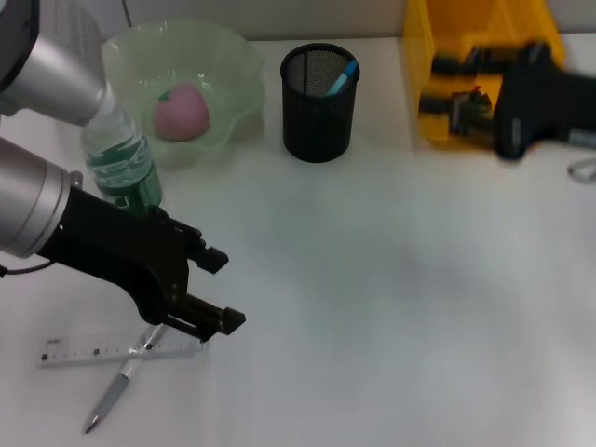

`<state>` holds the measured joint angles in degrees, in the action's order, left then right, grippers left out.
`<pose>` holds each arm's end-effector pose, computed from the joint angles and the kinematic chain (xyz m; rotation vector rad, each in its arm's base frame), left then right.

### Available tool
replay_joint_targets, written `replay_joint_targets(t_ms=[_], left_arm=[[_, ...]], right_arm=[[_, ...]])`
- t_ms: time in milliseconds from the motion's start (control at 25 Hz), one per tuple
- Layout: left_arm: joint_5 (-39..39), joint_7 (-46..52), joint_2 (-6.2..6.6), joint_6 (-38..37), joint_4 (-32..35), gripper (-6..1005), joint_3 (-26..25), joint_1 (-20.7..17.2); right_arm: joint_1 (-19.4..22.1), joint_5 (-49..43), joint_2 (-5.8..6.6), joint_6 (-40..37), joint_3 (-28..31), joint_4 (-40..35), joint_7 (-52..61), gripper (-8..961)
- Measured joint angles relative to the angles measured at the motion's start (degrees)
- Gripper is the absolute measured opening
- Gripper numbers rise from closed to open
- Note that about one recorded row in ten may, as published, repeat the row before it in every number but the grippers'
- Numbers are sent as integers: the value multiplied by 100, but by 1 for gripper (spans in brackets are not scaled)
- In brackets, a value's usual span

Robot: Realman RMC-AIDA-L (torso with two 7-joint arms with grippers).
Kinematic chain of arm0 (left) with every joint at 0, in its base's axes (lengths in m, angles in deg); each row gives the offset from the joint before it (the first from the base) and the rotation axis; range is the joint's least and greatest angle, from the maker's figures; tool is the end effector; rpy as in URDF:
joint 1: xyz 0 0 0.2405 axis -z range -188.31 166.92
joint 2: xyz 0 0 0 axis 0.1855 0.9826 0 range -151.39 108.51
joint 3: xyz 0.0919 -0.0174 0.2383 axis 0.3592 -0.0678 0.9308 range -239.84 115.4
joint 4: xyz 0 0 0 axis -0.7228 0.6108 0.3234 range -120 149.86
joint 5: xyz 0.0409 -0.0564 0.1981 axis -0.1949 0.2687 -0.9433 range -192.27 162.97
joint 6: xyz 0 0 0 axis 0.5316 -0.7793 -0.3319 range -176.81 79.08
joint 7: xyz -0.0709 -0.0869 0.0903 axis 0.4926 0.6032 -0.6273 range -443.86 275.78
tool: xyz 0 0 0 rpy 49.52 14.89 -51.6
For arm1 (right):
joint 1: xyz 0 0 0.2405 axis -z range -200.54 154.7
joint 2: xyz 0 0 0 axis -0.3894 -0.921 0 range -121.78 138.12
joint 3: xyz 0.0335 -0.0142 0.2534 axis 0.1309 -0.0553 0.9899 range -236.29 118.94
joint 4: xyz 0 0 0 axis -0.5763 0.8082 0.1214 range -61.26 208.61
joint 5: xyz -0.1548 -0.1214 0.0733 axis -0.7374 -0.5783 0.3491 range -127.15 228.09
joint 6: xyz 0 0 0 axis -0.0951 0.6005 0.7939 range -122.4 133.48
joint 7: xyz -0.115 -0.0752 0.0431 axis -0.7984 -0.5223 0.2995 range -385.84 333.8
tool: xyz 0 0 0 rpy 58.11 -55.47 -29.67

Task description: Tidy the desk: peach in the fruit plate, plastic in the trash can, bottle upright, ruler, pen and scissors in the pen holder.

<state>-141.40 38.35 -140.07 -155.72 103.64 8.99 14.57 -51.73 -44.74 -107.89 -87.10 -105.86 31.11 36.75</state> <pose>-0.1671 0.2923 0.0317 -3.0669 -0.5231 0.1660 0.2272 0.3431 0.0421 -2.6007 0.0225 0.8721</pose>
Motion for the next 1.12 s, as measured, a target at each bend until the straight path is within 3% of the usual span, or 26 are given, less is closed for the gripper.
replay_joint_targets(t_ms=[200,400,600,800,1120], left_arm=[[-1,-100,-2,125,-313,736,-9,-74],[-2,-161,-2,276,-535,736,8,-101],[-55,-425,15,282,-596,735,-24,-71],[-286,-721,45,235,-623,735,-275,48],[-1037,-780,13,121,-682,735,-149,208]], right_arm=[[142,-978,-66,-1049,7,-121,-20,377],[361,-1362,-184,-1414,-47,-107,-138,377],[565,-1424,-339,-1217,-162,505,-1111,377],[523,-1151,-343,-946,-156,1599,-2002,377],[446,-746,-345,-365,-124,2232,-2217,378]])
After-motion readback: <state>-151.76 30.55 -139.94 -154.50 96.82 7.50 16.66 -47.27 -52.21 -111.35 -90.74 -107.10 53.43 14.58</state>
